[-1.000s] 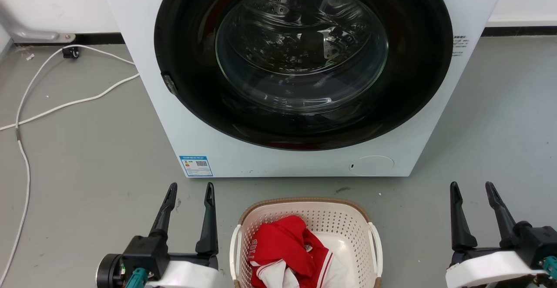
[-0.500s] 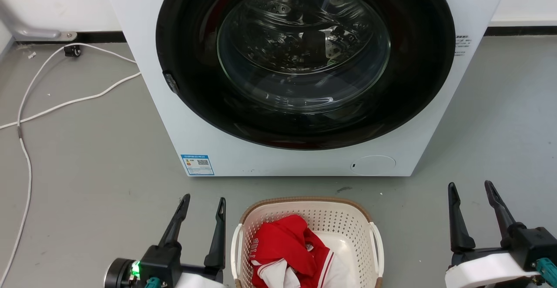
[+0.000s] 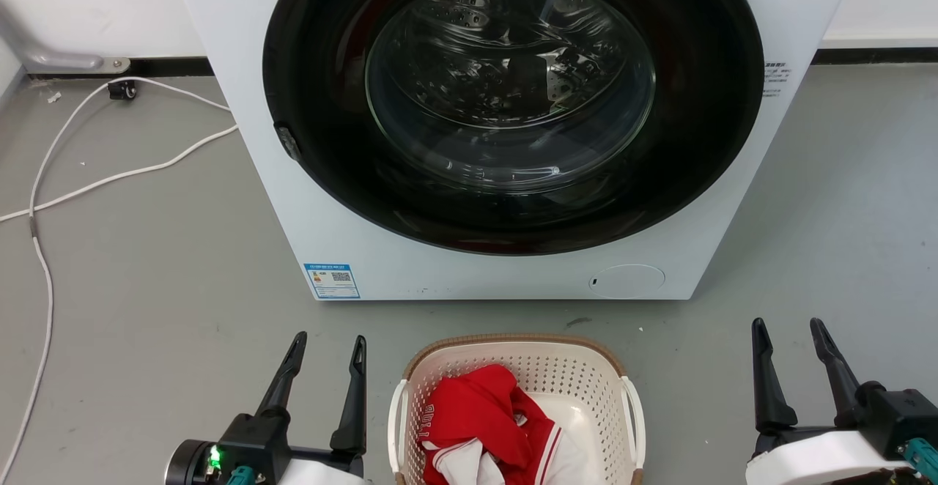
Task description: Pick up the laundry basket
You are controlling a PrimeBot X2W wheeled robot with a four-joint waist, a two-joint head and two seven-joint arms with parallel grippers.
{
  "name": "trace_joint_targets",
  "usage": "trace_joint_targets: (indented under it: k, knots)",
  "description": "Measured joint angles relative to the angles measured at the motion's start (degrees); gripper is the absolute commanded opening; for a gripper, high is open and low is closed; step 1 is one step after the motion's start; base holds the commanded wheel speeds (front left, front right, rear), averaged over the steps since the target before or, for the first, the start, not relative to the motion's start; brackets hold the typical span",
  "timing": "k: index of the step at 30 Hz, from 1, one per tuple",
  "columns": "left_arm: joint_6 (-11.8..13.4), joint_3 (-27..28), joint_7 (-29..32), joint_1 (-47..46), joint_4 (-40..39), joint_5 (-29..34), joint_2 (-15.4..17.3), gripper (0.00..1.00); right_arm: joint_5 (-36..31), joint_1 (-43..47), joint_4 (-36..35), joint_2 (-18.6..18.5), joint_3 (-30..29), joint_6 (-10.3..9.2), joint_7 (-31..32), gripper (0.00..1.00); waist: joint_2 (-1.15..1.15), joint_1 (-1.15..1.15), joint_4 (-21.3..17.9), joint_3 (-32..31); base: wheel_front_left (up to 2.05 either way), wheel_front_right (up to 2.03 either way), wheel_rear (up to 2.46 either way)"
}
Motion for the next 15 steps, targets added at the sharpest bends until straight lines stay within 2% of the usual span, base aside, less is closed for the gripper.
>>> trace_joint_targets:
  k: [15]
  knots:
    - [0.0,-0.9,0.0,0.1,1.0,0.3,0.0,1.0,0.2,0.0,0.2,0.0,0.2,0.0,0.0,1.0,0.0,0.0,-0.3,-0.2,0.0,0.0,0.0]
